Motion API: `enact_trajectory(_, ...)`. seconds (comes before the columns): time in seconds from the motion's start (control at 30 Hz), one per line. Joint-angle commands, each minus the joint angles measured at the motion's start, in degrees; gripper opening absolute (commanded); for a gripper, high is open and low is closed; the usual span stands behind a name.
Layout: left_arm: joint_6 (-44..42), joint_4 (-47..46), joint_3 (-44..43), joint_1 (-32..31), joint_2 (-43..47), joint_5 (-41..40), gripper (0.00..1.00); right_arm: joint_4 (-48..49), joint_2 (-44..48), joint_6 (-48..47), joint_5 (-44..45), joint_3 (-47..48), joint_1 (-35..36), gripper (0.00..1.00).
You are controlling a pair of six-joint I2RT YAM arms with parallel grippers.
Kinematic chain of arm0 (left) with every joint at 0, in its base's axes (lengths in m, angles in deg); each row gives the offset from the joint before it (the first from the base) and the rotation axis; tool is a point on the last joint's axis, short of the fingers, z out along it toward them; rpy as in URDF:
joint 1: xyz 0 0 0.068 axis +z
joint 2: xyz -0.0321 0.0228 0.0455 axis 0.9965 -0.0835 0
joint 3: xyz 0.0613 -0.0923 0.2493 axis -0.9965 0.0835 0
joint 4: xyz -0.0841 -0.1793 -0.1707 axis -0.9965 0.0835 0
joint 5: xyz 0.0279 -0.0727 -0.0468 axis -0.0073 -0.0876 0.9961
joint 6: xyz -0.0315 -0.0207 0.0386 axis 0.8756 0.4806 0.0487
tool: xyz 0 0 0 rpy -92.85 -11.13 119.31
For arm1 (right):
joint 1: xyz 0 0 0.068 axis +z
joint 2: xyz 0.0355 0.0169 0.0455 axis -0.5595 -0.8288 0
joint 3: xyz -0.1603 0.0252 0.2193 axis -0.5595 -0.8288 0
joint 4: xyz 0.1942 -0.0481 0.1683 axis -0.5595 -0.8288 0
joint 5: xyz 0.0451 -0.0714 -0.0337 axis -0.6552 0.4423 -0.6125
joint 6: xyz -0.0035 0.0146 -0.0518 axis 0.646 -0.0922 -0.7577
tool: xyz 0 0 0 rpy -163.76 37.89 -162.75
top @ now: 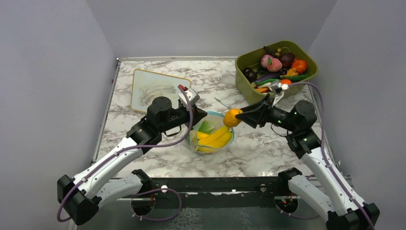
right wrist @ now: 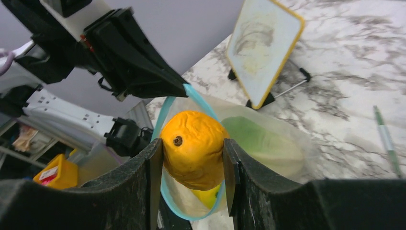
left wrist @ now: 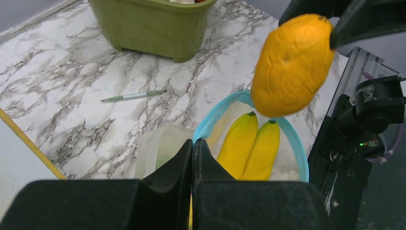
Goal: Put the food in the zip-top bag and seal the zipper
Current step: Place the fake vegetable in the zipper food storage bag.
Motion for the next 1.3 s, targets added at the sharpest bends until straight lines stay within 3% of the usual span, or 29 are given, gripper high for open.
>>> enact_trajectory(0.0, 3.23, 1.31, -3.49, 0.14, -1.14, 0.93, 0.0, 5.75, -1.23, -0.32, 5.18, 0.09, 8.61, 0.26)
enact_trajectory(0.3, 5.79, 1.6, -4.53, 0.14, -1.64, 1.28, 0.0, 9.94, -6.02, -10.55, 13.52, 0.26, 22.86, 0.26)
enact_trajectory(0.63, 8.57, 1.5, -5.23, 0.14, -0.56, 1.78, 0.0, 21.64, -13.64, -31.5, 7.45, -4.52, 25.47, 0.26)
enact_trajectory(0.9, 11.26, 0.73, -5.61, 0.11, -0.31, 3.32, 0.0, 30.16, -18.96, -42.88, 9.23, -8.64, 27.17, 0.26)
enact_trajectory(1.13, 12.07, 0.38, -6.02, 0.13, 0.11, 3.92, 0.0, 25.83, -23.69, -50.25, 17.1, -6.11, 31.69, 0.27)
enact_trajectory(1.27, 12.16, 0.1, -5.98, 0.12, 0.34, 3.71, 0.0, 21.14, -25.29, -51.91, 22.06, -3.61, 33.28, 0.33)
